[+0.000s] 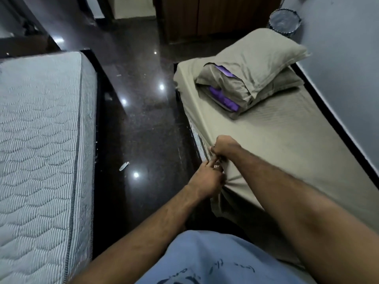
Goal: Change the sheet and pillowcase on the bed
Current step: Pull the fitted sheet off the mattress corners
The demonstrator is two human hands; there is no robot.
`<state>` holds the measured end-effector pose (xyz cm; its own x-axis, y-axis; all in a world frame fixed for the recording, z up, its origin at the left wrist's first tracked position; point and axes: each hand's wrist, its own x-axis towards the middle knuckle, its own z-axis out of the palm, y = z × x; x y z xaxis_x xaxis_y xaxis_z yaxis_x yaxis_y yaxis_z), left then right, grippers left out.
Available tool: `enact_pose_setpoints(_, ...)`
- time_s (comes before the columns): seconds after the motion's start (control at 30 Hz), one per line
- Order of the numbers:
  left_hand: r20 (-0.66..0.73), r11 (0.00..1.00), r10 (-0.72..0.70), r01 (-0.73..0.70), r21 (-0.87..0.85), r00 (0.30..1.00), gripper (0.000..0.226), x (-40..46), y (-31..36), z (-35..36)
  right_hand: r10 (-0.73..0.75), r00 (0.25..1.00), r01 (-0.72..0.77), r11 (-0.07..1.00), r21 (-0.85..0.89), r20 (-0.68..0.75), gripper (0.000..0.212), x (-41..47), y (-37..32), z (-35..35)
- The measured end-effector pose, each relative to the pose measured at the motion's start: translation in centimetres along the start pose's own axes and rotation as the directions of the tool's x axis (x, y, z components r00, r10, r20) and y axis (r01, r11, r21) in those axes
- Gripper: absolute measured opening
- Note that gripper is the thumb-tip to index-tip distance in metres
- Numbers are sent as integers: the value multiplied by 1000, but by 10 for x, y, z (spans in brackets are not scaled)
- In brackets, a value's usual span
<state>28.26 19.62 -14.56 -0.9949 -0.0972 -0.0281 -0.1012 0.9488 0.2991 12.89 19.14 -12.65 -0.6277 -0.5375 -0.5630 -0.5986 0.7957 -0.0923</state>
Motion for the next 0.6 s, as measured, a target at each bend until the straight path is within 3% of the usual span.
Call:
enact_pose_setpoints(0.13, 55, 996, 83, -82, -30, 995, 24, 10, -9, -1, 28, 999, -25, 997, -74, 36, 38, 8, -5, -7)
enact_pose_setpoints(0.23, 73, 977, 145, -131, -170, 987, 36, 22, -21, 4, -26, 997, 29, 999, -40, 75, 44, 23, 0, -15)
enact_pose_setpoints(0.33, 302, 909, -6, 131, -396, 953, 31, 33, -30, -1, -90, 995, 90, 996, -12, 41, 43, 29, 9, -33)
enact_pose_setpoints(0.43, 412, 722, -226, 436, -537, 883, 25, 55, -53, -6, -147, 989, 145, 988, -45, -34, 41, 27, 21, -58)
enact_pose_setpoints(0.5, 412, 519, -428, 592, -617, 805, 27, 78, -70, -9, -201, 978, 196, 978, -67, -63, 37, 23, 36, -75)
enact_pose_setpoints(0.53, 422, 343, -518, 633, -694, 744, 32, 91, -75, -11, -225, 972, 221, 973, -66, -65, 35, 21, 45, -84)
enact_pose_setpoints(0.6, 551, -172, -578, 569, -804, 602, 43, 119, -80, -17, -288, 957, 285, 955, -79, -34, 27, 11, 59, -100)
